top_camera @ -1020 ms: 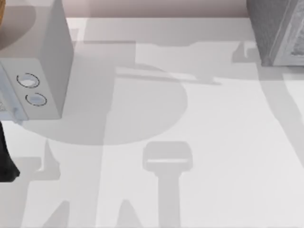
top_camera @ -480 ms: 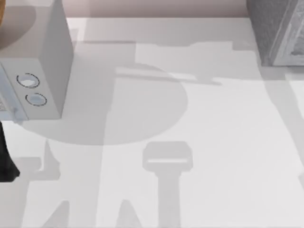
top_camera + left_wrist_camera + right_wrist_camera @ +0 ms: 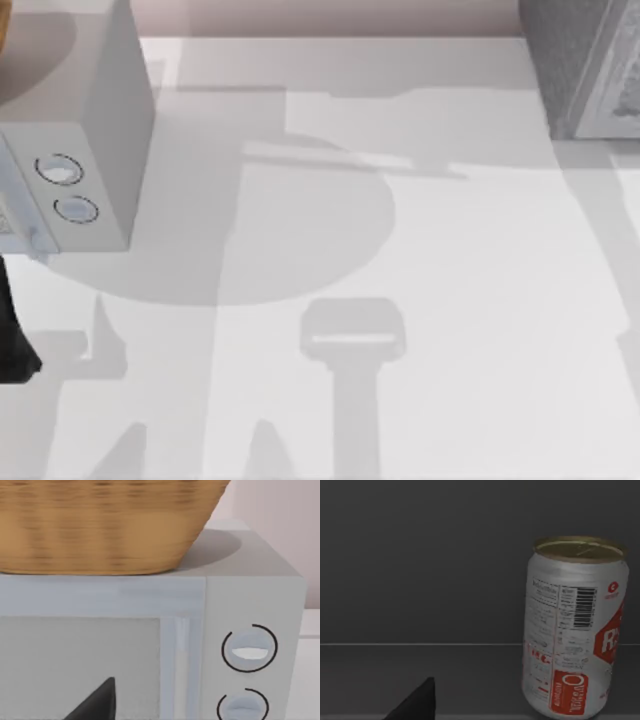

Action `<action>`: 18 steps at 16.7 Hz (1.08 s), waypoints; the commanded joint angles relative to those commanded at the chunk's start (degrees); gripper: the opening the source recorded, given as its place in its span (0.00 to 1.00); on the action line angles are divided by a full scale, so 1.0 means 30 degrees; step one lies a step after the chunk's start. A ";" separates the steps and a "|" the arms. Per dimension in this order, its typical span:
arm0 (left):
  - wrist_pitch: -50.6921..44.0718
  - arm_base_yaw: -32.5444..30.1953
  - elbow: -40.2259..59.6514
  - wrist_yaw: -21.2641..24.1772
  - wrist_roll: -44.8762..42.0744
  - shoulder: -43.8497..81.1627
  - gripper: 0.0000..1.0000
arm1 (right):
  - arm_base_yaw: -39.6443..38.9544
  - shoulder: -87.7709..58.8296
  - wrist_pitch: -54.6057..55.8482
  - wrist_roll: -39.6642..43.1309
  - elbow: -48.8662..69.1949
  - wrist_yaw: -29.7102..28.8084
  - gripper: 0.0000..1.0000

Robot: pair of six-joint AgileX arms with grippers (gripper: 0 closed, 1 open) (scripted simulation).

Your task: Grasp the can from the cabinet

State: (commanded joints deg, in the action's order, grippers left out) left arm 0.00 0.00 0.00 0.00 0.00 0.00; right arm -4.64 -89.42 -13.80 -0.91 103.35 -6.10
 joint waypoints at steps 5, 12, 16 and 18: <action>0.0000 0.0000 0.0000 0.0000 0.0000 0.0000 1.00 | 0.0188 -0.2105 -0.0257 -0.0002 0.2475 0.0111 1.00; 0.0000 0.0000 0.0000 0.0000 0.0000 0.0000 1.00 | 0.0414 -0.4668 -0.0611 0.0003 0.5395 0.0299 1.00; 0.0000 0.0000 0.0000 0.0000 0.0000 0.0000 1.00 | 0.0414 -0.4668 -0.0611 0.0003 0.5395 0.0299 0.92; 0.0000 0.0000 0.0000 0.0000 0.0000 0.0000 1.00 | 0.0414 -0.4668 -0.0611 0.0003 0.5395 0.0299 0.77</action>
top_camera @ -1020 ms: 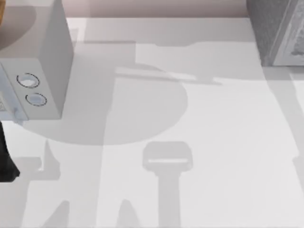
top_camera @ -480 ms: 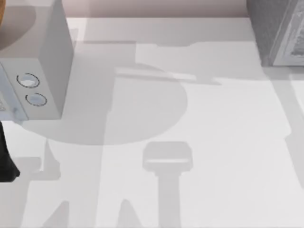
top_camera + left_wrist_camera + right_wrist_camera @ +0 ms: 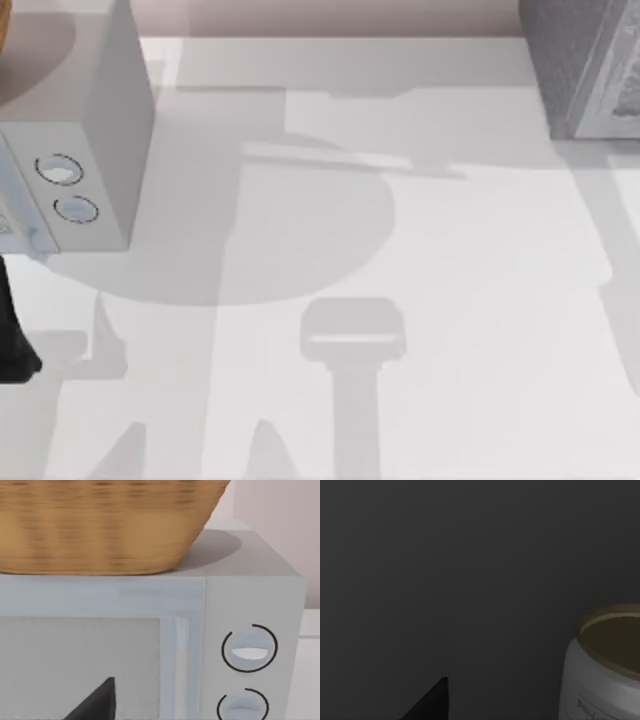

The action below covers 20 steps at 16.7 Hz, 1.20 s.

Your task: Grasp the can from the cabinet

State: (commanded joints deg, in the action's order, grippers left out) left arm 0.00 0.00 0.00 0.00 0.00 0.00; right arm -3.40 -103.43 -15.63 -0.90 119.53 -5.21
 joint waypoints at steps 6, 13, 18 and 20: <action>0.0000 0.0000 0.0000 0.0000 0.0000 0.0000 1.00 | 0.0000 0.0000 0.0000 0.0000 0.0000 0.0000 0.32; 0.0000 0.0000 0.0000 0.0000 0.0000 0.0000 1.00 | 0.0000 0.0000 0.0000 0.0000 0.0000 0.0000 0.00; 0.0000 0.0000 0.0000 0.0000 0.0000 0.0000 1.00 | 0.0000 0.0000 0.0000 0.0000 0.0000 0.0000 0.00; 0.0000 0.0000 0.0000 0.0000 0.0000 0.0000 1.00 | -0.0042 0.0066 -0.0028 -0.0025 -0.0010 0.0000 0.00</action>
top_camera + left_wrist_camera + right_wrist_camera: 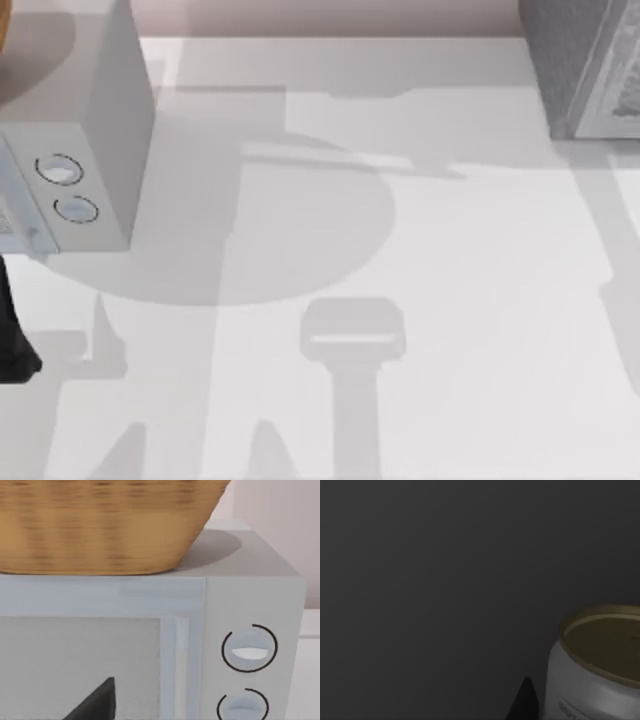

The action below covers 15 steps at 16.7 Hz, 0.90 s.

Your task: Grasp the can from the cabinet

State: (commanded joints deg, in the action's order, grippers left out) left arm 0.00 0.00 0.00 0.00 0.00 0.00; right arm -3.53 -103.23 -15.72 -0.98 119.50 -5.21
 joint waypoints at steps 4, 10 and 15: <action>0.0000 0.0000 0.0000 0.0000 0.0000 0.0000 1.00 | -0.0280 0.2056 -0.1241 -0.0002 -0.0720 -0.0274 0.00; 0.0000 0.0000 0.0000 0.0000 0.0000 0.0000 1.00 | -0.1079 0.7605 -0.4765 0.0008 -0.2728 -0.0965 0.00; 0.0000 0.0000 0.0000 0.0000 0.0000 0.0000 1.00 | -0.1362 0.9369 -0.6003 0.0013 -0.3395 -0.1210 0.00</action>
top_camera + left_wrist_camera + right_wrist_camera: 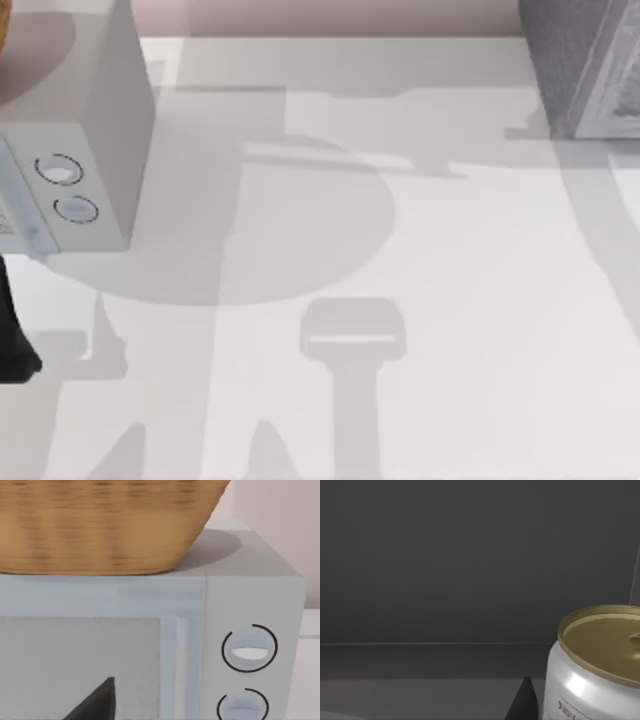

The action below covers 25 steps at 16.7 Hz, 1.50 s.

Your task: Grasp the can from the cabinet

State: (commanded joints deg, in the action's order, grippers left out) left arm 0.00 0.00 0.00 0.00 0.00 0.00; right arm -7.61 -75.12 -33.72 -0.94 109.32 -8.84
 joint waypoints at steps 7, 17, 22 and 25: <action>0.0000 0.0000 0.0000 0.0000 0.0000 0.0000 1.00 | 0.0291 0.1502 0.0806 -0.0017 -0.1934 0.0140 0.00; 0.0000 0.0000 0.0000 0.0000 0.0000 0.0000 1.00 | 0.1378 1.2602 0.5672 0.0141 -1.9356 0.1424 0.00; 0.0000 0.0000 0.0000 0.0000 0.0000 0.0000 1.00 | 0.1985 1.9142 0.8594 0.0232 -2.9435 0.2232 0.00; 0.0000 0.0000 0.0000 0.0000 0.0000 0.0000 1.00 | 0.2287 2.2386 1.0039 0.0275 -3.3587 0.2620 0.00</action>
State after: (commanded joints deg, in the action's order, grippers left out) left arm 0.00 0.00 0.00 0.00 0.00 0.00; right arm -0.75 -7.96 -3.61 -0.11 8.56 -0.98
